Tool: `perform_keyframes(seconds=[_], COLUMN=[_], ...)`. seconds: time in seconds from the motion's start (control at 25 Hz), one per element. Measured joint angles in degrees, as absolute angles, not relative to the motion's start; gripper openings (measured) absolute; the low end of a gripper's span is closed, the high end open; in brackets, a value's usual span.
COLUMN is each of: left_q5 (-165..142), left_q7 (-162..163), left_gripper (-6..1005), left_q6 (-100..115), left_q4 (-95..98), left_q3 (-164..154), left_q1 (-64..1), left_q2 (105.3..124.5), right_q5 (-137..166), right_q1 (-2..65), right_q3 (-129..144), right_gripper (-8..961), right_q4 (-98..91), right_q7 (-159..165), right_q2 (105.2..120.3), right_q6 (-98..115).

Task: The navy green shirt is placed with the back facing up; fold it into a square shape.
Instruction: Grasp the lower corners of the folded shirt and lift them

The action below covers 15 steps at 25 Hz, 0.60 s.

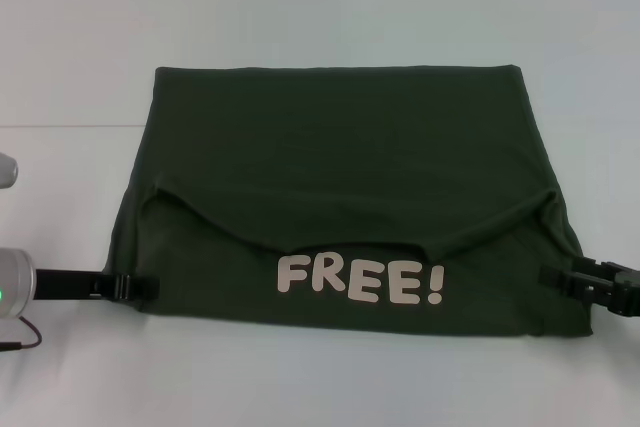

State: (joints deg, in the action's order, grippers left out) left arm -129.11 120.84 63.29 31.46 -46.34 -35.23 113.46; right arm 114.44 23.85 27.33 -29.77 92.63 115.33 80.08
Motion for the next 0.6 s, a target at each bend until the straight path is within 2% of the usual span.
perform_keyframes(seconds=[0.04, 0.24, 0.36, 0.48, 0.6], left_q5=[-129.1, -129.1, -129.1, -129.1, -129.1], left_q7=[120.8, 120.8, 120.8, 120.8, 120.7], left_gripper=[97, 40, 40, 41, 41], left_q6=[63.2, 63.4, 63.6, 63.7, 63.8], left_q4=[31.5, 31.5, 31.5, 31.5, 31.5], left_q3=[-46.3, -46.0, -46.0, -46.1, -46.1], left_q1=[-35.2, -35.2, -35.2, -35.2, -35.1], left_q2=[113.36, 113.22, 113.12, 112.98, 112.93], right_q5=[115.0, 117.4, 120.6, 127.5, 137.0], right_q1=[24.0, 24.2, 24.4, 25.9, 30.0], right_q3=[27.3, 27.4, 27.4, 28.3, 29.9], right_gripper=[944, 942, 943, 944, 944], right_q4=[-30.3, -37.9, -47.3, -54.7, -56.9], right_q7=[93.9, 104.3, 116.4, 132.8, 146.0], right_q2=[115.22, 114.9, 114.66, 113.38, 111.48], right_q6=[80.2, 82.8, 86.0, 87.4, 90.0])
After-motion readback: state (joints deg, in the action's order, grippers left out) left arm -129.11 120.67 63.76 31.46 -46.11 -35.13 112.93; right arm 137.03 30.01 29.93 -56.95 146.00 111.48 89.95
